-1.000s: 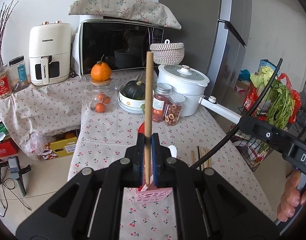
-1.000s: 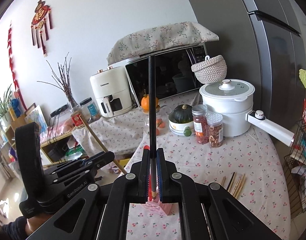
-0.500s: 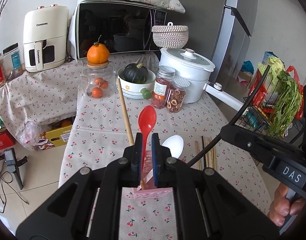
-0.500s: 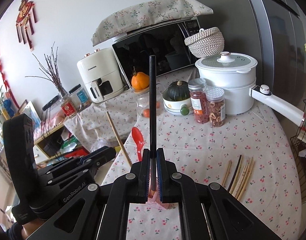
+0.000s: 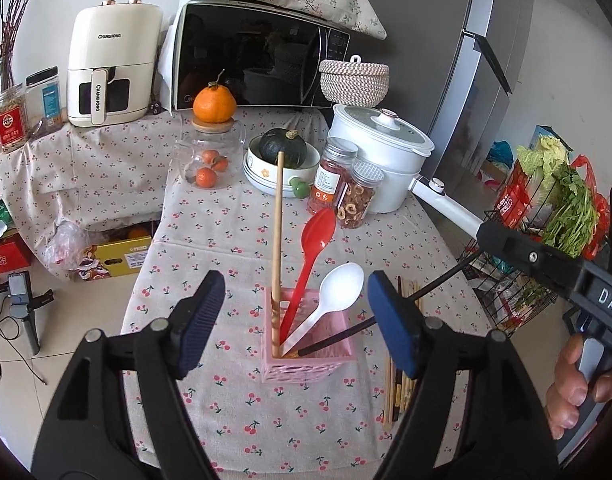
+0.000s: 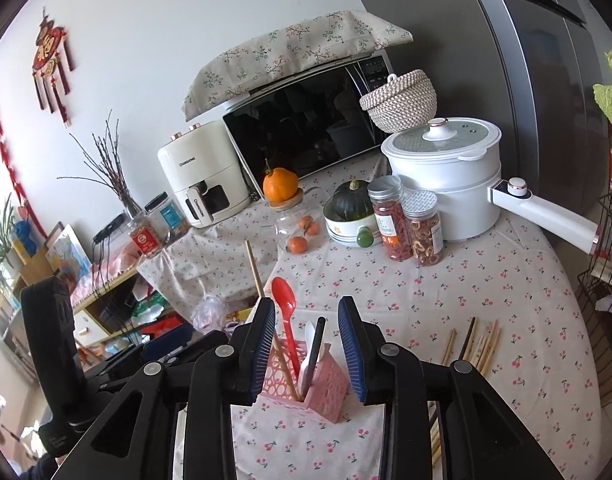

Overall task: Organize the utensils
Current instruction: 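Lower the black chopstick into the pink basket and open the right tool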

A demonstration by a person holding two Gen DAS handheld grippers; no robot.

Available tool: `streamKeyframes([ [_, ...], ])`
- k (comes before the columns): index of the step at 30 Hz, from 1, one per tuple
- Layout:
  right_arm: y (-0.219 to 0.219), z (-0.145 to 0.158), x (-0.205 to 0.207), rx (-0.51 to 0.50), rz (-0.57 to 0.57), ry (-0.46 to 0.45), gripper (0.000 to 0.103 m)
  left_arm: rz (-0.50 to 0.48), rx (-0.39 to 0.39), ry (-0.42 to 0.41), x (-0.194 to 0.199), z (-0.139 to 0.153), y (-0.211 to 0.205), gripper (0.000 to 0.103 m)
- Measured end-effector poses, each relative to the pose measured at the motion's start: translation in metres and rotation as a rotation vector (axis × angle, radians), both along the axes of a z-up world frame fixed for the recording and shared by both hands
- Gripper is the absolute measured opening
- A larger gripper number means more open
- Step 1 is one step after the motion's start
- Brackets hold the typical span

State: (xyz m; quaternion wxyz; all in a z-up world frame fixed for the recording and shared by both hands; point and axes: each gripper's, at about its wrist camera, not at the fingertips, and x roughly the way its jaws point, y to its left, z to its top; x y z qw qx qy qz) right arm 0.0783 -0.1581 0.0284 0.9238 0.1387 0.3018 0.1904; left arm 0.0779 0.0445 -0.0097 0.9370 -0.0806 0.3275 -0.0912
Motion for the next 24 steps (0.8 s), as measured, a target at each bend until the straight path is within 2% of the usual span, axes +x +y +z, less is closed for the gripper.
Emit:
streamKeyframes([
  [3, -0.009, 0.008, -0.008, 0.005, 0.001, -0.018, 0.042, 0.012, 0.015, -0.01, -0.009, 0.002, 0.0, 0.084],
  [8, -0.025, 0.02, -0.025, 0.005, -0.003, -0.051, 0.058, 0.014, 0.033, -0.016, -0.022, 0.003, -0.003, 0.096],
  [13, -0.04, 0.02, -0.035, -0.022, -0.018, -0.043, 0.069, -0.011, 0.076, -0.015, -0.033, -0.001, -0.011, 0.099],
  [20, -0.057, 0.006, -0.042, -0.102, -0.051, -0.001, 0.083, -0.064, 0.1, 0.033, -0.04, -0.012, -0.028, 0.1],
  [24, -0.067, -0.004, -0.045, -0.141, -0.077, 0.033, 0.086, -0.092, 0.124, 0.06, -0.043, -0.021, -0.043, 0.1],
])
